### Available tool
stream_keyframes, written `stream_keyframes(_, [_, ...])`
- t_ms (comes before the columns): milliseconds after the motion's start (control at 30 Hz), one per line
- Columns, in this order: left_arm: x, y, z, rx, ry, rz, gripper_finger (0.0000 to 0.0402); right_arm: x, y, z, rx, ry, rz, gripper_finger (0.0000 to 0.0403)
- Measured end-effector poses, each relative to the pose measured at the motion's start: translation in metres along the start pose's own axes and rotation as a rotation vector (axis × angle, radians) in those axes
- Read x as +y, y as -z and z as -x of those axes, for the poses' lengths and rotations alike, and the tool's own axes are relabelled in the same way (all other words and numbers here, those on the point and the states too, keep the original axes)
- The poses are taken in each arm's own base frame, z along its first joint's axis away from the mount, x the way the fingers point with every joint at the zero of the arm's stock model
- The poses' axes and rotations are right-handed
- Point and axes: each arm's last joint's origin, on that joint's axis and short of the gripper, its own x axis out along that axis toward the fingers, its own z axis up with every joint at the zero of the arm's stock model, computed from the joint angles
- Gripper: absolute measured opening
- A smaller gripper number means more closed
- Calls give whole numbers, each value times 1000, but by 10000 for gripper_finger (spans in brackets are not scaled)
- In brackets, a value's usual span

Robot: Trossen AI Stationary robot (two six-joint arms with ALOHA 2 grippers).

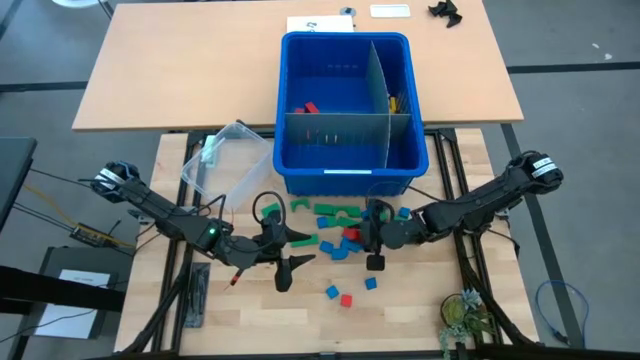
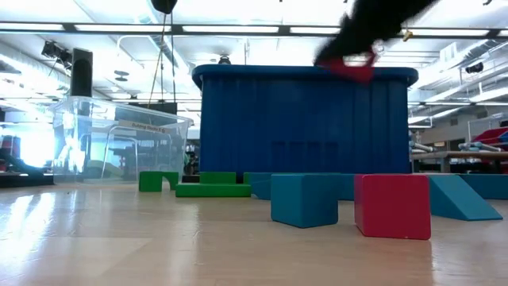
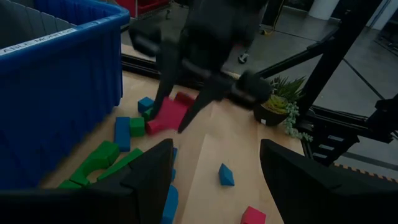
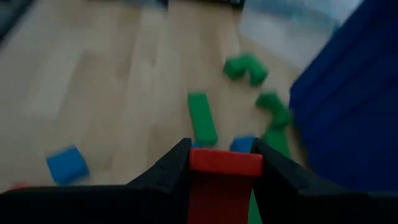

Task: Sort blocks
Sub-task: Put the red block into the blue bin

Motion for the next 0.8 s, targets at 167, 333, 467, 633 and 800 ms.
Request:
stream_keyframes(167, [0,0,0,0,1,0,248,-6,-43,14,-83,0,-10,129])
stream_keyframes(333, [0,0,0,0,0,0,248,-29,-81,24,-181,53,-81,129])
stream_keyframes(467, [0,0,0,0,1,0,248,-57,-107,31,-258,120,-131,129])
stream_keyframes(633, [0,0,0,0,0,0,248,-103,-124,35,-313,246,-180,129])
stream_keyframes(800, [0,0,0,0,0,0,248,-160,-119,31,-306,411,-203,129])
